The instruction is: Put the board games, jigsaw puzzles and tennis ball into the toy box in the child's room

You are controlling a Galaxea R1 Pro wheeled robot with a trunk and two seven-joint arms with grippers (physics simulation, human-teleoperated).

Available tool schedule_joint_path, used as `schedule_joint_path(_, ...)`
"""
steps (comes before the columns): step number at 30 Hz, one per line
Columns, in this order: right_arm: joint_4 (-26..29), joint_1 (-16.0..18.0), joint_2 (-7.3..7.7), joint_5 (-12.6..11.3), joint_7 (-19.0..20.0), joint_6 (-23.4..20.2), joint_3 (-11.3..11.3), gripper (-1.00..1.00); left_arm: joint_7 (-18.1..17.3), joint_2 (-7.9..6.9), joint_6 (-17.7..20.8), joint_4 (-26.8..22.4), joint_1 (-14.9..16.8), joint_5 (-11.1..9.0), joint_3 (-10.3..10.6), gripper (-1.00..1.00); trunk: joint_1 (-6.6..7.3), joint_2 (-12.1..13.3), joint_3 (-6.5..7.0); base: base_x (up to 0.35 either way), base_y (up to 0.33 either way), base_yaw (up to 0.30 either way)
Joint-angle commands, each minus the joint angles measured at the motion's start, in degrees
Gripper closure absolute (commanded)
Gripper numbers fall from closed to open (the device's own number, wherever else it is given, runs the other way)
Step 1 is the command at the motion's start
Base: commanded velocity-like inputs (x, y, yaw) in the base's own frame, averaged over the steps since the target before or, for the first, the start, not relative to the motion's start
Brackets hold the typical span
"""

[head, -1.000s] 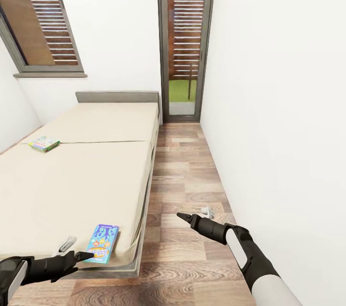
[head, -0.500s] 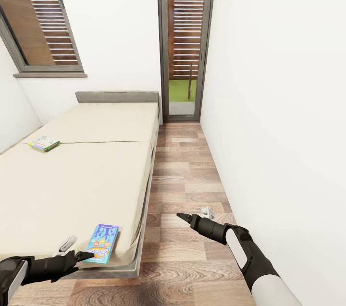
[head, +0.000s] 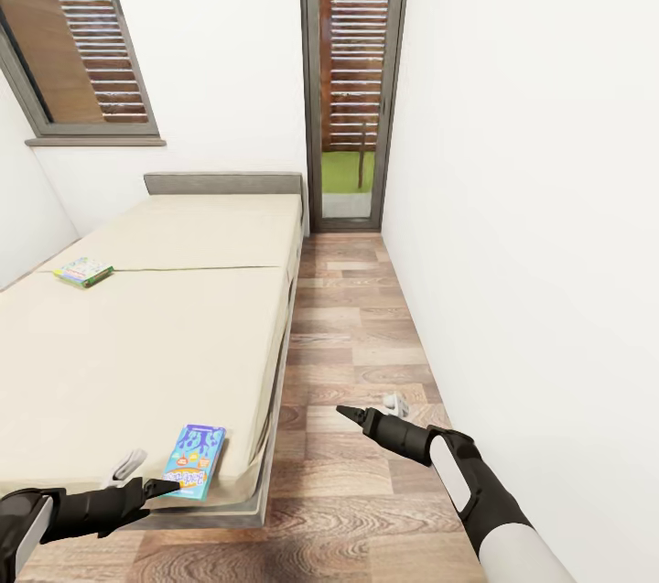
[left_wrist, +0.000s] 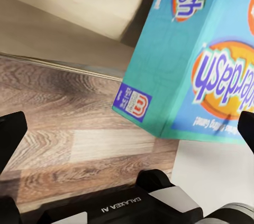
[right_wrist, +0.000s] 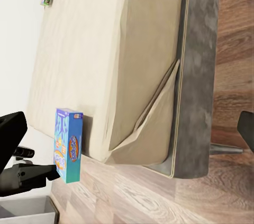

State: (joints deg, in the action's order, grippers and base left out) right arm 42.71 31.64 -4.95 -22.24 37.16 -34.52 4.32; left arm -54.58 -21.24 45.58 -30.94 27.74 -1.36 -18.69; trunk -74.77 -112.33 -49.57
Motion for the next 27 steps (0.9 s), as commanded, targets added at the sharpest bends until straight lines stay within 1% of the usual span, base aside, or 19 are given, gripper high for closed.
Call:
schedule_joint_path(1, 0.01, 0.05, -0.06, -0.17, 0.11, -0.43, 0.25, -1.00, -0.09, 0.03, 0.48, 0.00, 0.03, -0.13, -0.13, -1.00, 0.01, -0.02, -0.05, 0.000, 0.000, 0.000)
schedule_joint_path(15, 0.01, 0.04, -0.06, -0.17, 0.15, -0.40, 0.25, -1.00, -0.17, 0.06, 0.10, -0.18, 0.03, -0.13, -0.13, -1.00, 0.01, -0.02, -0.05, 0.000, 0.000, 0.000)
schedule_joint_path(20, 0.01, 0.05, -0.06, -0.17, 0.14, -0.44, 0.25, -1.00, -1.32, 0.08, -0.72, -0.24, 0.03, -0.13, -0.04, -1.00, 0.01, -0.02, -0.05, 0.000, 0.000, 0.000)
schedule_joint_path(23, 0.01, 0.04, -0.06, -0.17, 0.14, -0.44, 0.25, -1.00, -2.42, 0.11, -1.19, -0.25, 0.02, -0.10, 0.46, -1.00, 0.01, -0.02, -0.05, 0.000, 0.000, 0.000)
schedule_joint_path(27, 0.01, 0.04, -0.06, -0.17, 0.16, -0.44, 0.25, -1.00, -4.05, 0.08, -1.92, -0.26, 0.02, -0.06, 2.15, -1.00, 0.01, -0.02, -0.05, 0.000, 0.000, 0.000)
